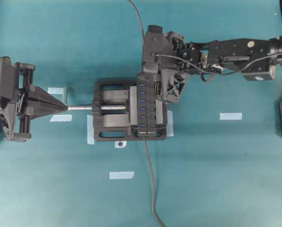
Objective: Insert the USB into the center port of the fixed hub
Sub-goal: 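Close the right gripper on the USB plug and pull it out, then carry the plug left along the hub to the center port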
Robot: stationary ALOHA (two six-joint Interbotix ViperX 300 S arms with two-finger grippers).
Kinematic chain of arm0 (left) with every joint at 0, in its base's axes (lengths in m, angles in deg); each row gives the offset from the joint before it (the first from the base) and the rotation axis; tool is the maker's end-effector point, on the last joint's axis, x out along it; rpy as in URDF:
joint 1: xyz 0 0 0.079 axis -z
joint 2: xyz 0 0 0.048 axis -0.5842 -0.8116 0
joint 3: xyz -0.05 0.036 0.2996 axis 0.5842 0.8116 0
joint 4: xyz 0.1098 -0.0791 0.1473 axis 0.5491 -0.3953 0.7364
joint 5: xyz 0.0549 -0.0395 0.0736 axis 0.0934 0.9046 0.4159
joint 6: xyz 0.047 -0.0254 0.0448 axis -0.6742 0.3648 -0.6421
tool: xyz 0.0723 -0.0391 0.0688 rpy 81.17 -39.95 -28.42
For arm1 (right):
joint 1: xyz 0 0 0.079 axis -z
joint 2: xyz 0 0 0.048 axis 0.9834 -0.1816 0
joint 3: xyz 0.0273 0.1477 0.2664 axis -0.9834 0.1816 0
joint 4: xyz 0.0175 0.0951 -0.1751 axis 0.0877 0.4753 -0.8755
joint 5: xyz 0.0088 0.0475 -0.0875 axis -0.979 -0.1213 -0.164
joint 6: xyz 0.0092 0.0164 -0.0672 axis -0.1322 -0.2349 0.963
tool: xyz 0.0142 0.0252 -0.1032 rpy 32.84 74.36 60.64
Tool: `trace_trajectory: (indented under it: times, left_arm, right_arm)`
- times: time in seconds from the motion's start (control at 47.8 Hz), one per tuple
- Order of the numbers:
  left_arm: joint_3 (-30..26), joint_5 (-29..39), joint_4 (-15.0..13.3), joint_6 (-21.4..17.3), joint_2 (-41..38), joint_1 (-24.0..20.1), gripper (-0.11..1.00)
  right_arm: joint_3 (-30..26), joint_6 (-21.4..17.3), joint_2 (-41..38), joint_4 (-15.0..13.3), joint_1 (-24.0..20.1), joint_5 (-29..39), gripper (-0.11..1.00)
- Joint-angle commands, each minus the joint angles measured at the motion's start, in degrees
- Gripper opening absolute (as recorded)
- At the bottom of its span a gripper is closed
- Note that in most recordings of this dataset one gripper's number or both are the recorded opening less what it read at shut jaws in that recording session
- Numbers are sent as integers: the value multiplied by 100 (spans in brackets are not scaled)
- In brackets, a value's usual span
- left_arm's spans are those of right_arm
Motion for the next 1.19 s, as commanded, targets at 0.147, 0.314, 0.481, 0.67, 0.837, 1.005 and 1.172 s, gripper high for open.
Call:
trace_trajectory:
  times: [0.147,0.314,0.481,0.67,0.837,1.005,1.172]
  left_arm:
    - [-62,-26,0,9,0,0,0]
    - [-62,-26,0,9,0,0,0]
    - [-53,-26,9,9,0,9,0]
    - [-53,-26,0,9,0,0,0]
    - [-53,-26,0,9,0,0,0]
    - [-53,-18,0,9,0,0,0]
    - [-62,-26,0,18,0,0,0]
  right_arm:
    - [-176,-158,325,62,-79,0,8]
    - [-176,-308,387,62,-158,0,8]
    - [-176,-334,396,62,-246,0,8]
    - [-176,-334,387,62,-264,0,8]
    - [-176,-334,396,53,-272,0,8]
    - [-185,-343,396,62,-308,9,8]
    - [-176,-343,396,62,-369,88,8]
